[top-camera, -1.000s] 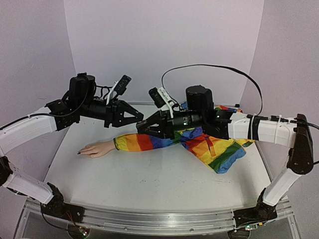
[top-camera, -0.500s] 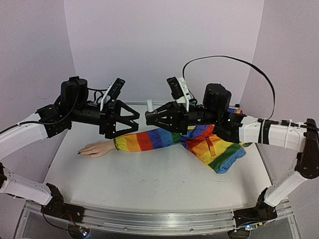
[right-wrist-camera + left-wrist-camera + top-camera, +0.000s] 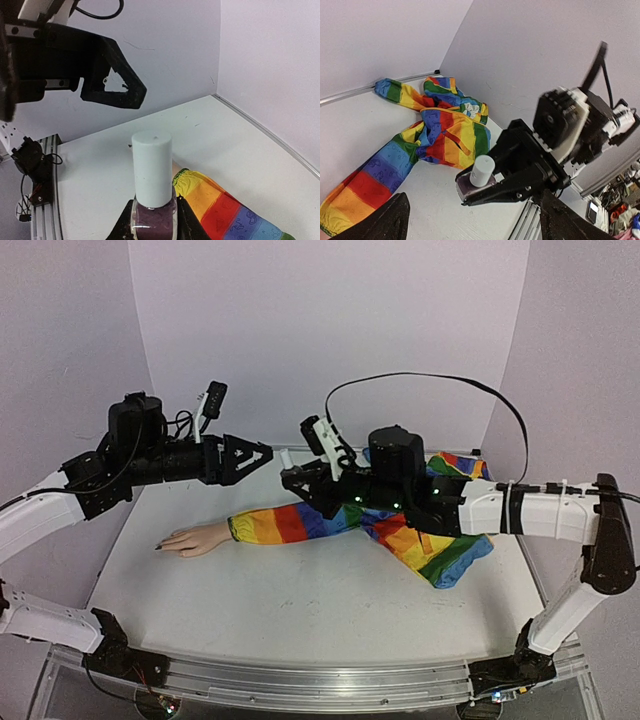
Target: Paint the nails
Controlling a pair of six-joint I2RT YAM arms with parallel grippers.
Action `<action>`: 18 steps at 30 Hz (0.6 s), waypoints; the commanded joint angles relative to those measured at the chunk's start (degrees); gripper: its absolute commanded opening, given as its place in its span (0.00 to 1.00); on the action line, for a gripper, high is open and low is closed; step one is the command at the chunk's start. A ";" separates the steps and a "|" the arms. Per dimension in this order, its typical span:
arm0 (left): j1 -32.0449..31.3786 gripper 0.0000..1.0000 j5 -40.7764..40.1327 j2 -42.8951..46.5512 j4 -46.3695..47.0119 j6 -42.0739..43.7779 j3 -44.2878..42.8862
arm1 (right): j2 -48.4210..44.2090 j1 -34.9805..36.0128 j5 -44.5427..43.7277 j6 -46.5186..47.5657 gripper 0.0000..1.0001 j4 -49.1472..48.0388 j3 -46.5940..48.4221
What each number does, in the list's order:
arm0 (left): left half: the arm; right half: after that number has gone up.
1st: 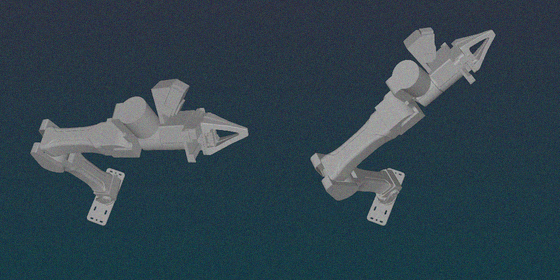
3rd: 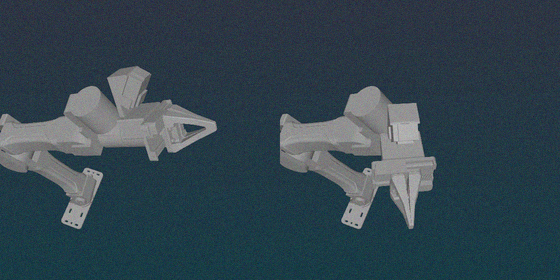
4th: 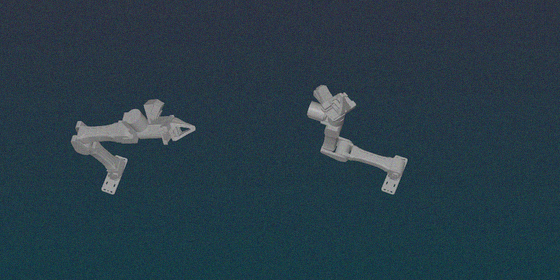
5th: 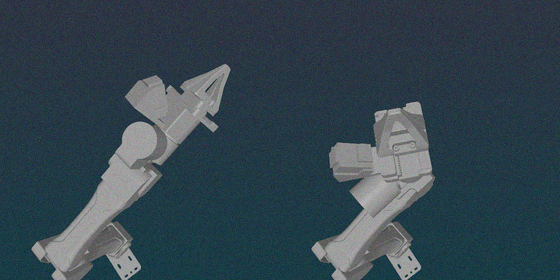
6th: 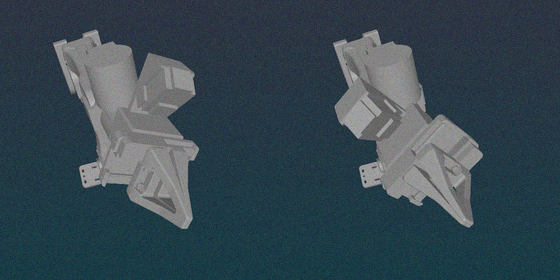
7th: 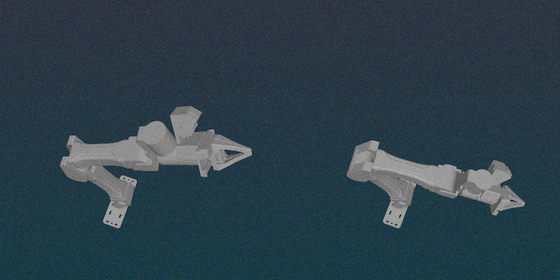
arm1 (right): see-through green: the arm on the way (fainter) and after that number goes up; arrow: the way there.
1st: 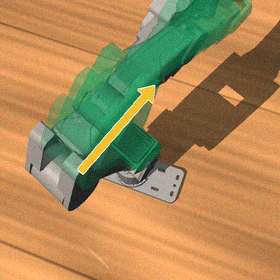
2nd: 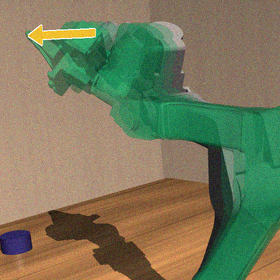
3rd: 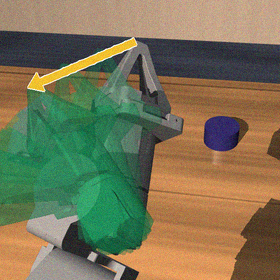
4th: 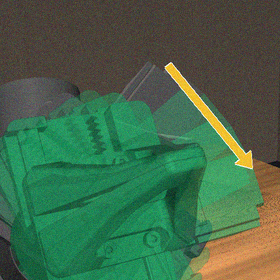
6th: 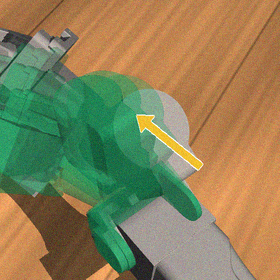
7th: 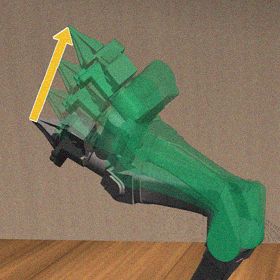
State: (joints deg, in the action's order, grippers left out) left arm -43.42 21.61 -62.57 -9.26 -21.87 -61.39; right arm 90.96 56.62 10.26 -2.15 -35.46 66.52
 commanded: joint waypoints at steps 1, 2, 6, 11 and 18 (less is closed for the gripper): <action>0.25 0.88 -4.73 -1.81 0.88 -4.52 -2.92 | 2.05 2.31 -9.92 3.99 0.00 -1.06 5.54; 0.19 0.85 -3.79 -2.29 1.20 -4.39 -3.22 | 2.71 2.77 -10.22 4.06 0.00 -0.69 6.14; 0.18 0.72 -1.03 -4.16 2.36 -4.06 -4.02 | 4.70 4.07 -11.56 4.31 0.00 -0.23 7.73; 0.18 0.57 -0.57 -5.32 2.73 -4.96 -3.64 | 5.86 4.59 -11.84 4.52 0.00 -0.13 8.87; 0.18 0.35 -0.41 -6.45 3.32 -4.95 -3.45 | 6.31 4.77 -11.24 4.79 0.00 -0.13 9.29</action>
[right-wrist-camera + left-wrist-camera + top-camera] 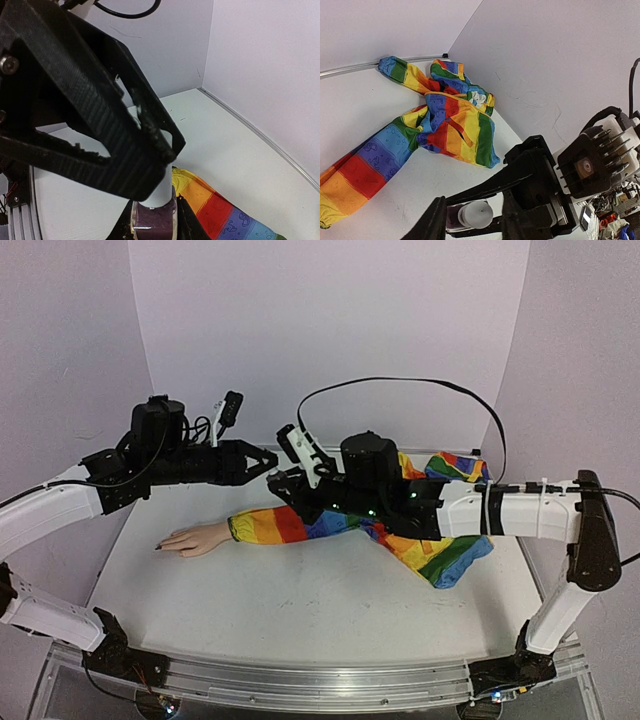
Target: Paint the nails
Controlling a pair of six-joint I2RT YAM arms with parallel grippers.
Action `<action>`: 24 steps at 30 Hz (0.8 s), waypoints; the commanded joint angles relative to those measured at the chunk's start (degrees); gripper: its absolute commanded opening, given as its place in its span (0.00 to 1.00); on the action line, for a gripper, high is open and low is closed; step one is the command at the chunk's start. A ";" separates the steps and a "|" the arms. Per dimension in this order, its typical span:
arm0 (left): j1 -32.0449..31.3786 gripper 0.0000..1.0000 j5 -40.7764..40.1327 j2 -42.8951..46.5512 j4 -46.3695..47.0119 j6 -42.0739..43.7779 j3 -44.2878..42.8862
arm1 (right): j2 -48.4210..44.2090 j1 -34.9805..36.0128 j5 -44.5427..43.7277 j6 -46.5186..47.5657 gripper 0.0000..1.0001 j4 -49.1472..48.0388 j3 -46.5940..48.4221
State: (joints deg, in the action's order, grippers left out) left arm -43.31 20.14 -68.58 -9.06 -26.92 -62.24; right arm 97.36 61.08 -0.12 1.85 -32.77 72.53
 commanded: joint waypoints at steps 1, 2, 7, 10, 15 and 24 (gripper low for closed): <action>0.07 0.33 1.31 -0.62 3.15 0.23 -2.62 | -0.03 0.30 -0.89 0.80 0.00 -2.83 3.36; 0.02 0.31 1.69 -0.87 3.17 0.32 -2.71 | 0.02 0.35 -0.98 0.75 0.00 -2.82 3.47; -0.02 0.21 3.99 -2.11 3.35 0.65 -2.83 | 0.37 0.35 -0.89 0.58 0.00 -2.83 4.16; -0.02 0.14 6.10 -2.32 3.39 2.03 -2.72 | 0.10 0.30 -0.33 0.68 0.00 -2.96 4.20; -0.02 0.06 18.31 -2.95 4.05 9.19 -3.09 | -2.63 -1.08 9.97 0.83 0.00 -3.97 3.00; -3.37 0.02 66.14 -4.84 4.80 22.45 -6.07 | -5.20 -5.18 70.00 -11.63 0.00 -17.44 2.83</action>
State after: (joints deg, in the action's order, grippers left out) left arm -40.75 53.39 -71.94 -7.25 -8.29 -64.20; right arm 94.30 53.82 42.96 -4.05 -28.80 73.10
